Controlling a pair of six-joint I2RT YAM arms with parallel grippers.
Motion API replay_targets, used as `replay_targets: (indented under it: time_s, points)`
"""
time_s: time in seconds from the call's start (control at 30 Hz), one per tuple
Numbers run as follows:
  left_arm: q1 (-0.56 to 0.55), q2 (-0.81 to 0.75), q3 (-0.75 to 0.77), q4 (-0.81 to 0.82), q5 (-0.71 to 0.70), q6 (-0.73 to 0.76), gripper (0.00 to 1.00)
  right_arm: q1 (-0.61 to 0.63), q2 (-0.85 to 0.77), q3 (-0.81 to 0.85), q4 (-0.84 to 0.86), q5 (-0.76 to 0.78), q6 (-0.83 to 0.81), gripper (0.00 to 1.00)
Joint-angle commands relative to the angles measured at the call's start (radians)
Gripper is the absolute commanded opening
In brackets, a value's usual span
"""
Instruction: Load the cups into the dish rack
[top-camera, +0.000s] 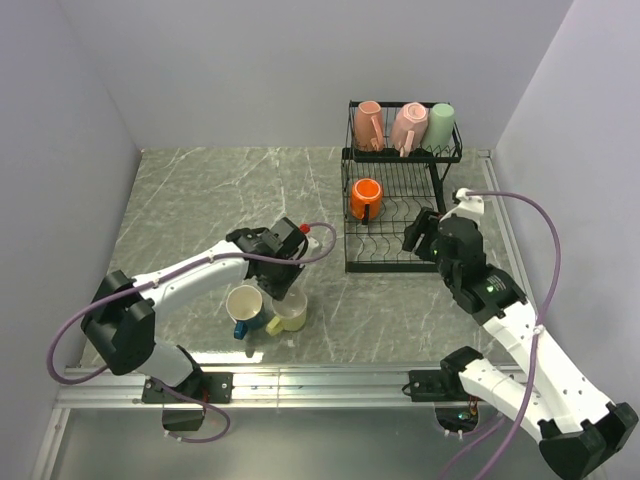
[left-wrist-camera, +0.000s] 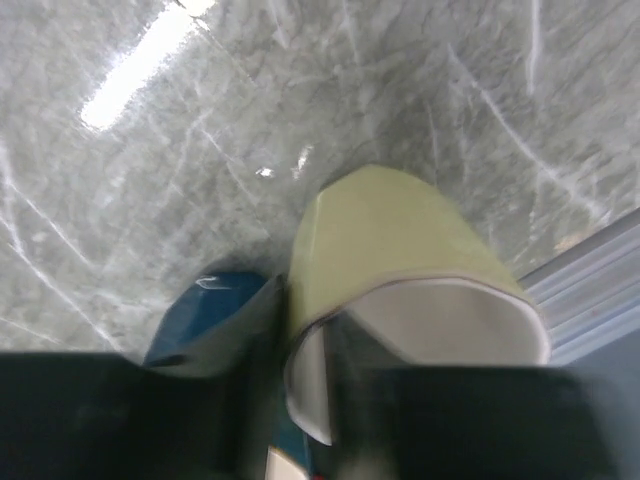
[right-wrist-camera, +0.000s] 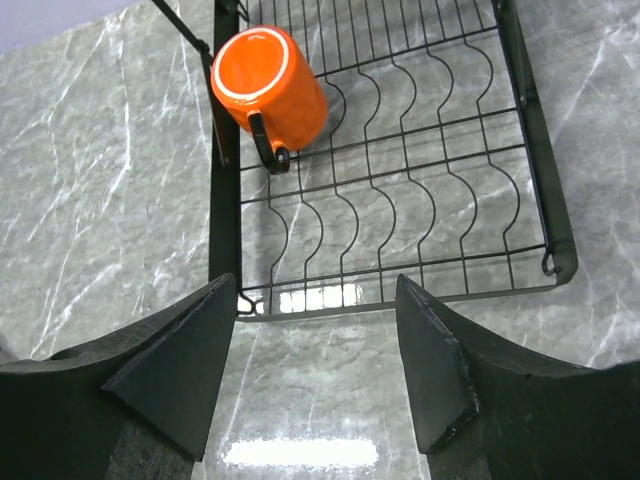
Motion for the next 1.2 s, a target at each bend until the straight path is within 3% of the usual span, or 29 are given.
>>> replay_targets:
  time_s: [0.0, 0.1, 0.5, 0.63, 0.87, 1.17]
  points:
    - [-0.004, 0.006, 0.049, 0.007, 0.01, -0.007, 0.15, 0.002, -0.04, -0.016, -0.015, 0.041, 0.003, 0.71]
    - [-0.005, 0.012, 0.053, 0.008, 0.016, -0.007, 0.0, 0.0, -0.063, -0.027, -0.018, 0.049, 0.005, 0.71]
    - [0.02, -0.043, 0.201, 0.002, 0.042, -0.058, 0.0, 0.002, -0.06, 0.027, 0.012, -0.057, 0.017, 0.71]
    - [0.148, -0.054, 0.274, 0.013, 0.18, -0.116, 0.0, 0.002, -0.052, 0.045, 0.072, -0.273, 0.02, 0.73]
    - [0.235, -0.063, 0.385, 0.055, 0.266, -0.21, 0.0, 0.0, 0.017, 0.094, 0.167, -0.595, 0.072, 0.82]
    - [0.307, -0.177, 0.27, 0.426, 0.559, -0.487, 0.0, -0.001, 0.054, 0.029, 0.453, -0.927, 0.296, 0.84]
